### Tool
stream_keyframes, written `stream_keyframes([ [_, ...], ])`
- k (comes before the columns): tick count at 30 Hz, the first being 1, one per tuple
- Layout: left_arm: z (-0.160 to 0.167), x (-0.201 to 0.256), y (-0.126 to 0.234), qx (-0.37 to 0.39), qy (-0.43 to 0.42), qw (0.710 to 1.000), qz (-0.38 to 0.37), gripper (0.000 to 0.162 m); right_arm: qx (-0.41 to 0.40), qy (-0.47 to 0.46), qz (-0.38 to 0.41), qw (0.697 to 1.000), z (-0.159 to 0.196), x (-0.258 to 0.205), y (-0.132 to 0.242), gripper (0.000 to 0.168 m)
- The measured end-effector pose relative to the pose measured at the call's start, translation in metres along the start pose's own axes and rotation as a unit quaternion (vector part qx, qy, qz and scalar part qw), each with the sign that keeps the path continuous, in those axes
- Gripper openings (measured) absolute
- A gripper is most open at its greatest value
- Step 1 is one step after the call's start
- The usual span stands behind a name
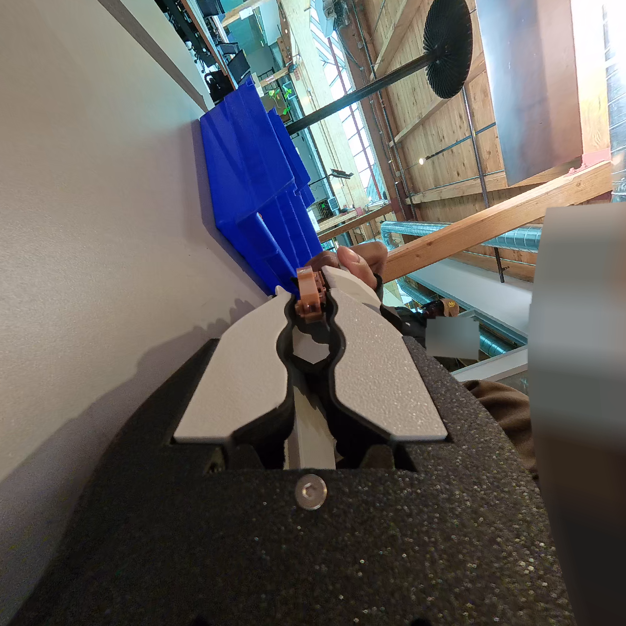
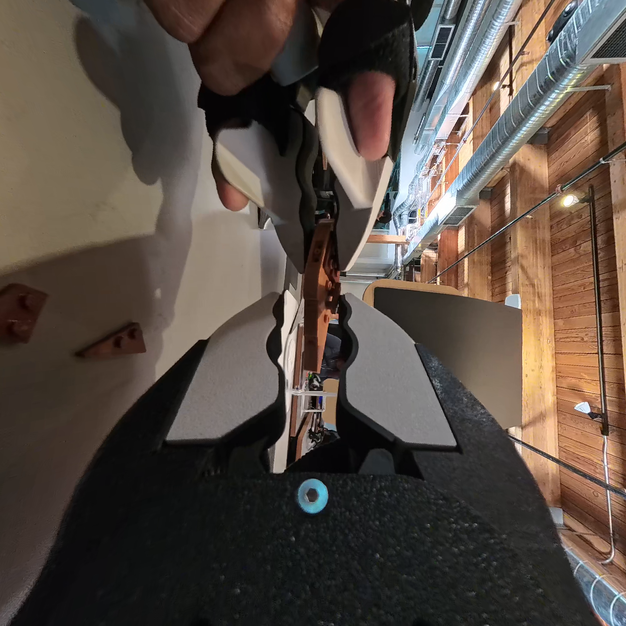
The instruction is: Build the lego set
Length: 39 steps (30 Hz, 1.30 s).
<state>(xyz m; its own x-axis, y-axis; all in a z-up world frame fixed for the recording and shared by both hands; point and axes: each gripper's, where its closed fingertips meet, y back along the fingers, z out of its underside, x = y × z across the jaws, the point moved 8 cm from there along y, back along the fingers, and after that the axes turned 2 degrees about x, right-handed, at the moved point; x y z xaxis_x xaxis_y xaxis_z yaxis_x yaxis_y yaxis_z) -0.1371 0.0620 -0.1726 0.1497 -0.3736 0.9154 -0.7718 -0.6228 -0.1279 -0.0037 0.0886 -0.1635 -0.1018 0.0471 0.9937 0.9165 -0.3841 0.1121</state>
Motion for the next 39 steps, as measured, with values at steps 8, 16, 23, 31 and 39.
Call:
stream_keyframes([
  [8, 0.0007, 0.0, -0.0005, -0.003, 0.003, 1.0, 0.002, 0.016, 0.004, 0.008, 0.0, 1.0, 0.0015, -0.0008, -0.0003, 0.03],
  [16, 0.0004, -0.0003, 0.0, -0.002, 0.007, 1.0, 0.004, 0.016, 0.007, 0.006, 0.009, 1.0, 0.0036, 0.0009, 0.0006, 0.032],
  [23, 0.0, -0.0006, 0.0001, -0.001, 0.01, 1.0, 0.005, 0.016, 0.01, -0.001, 0.021, 1.0, 0.0072, 0.001, 0.0, 0.037],
  [31, 0.0016, -0.0005, -0.0008, -0.003, 0.015, 1.0, 0.007, 0.016, 0.002, 0.035, 0.041, 0.999, 0.0051, -0.0018, -0.0044, 0.029],
  [39, 0.0026, -0.0004, -0.0017, -0.006, 0.019, 1.0, 0.01, 0.016, 0.003, 0.066, 0.055, 0.996, 0.0032, -0.004, -0.0057, 0.016],
])
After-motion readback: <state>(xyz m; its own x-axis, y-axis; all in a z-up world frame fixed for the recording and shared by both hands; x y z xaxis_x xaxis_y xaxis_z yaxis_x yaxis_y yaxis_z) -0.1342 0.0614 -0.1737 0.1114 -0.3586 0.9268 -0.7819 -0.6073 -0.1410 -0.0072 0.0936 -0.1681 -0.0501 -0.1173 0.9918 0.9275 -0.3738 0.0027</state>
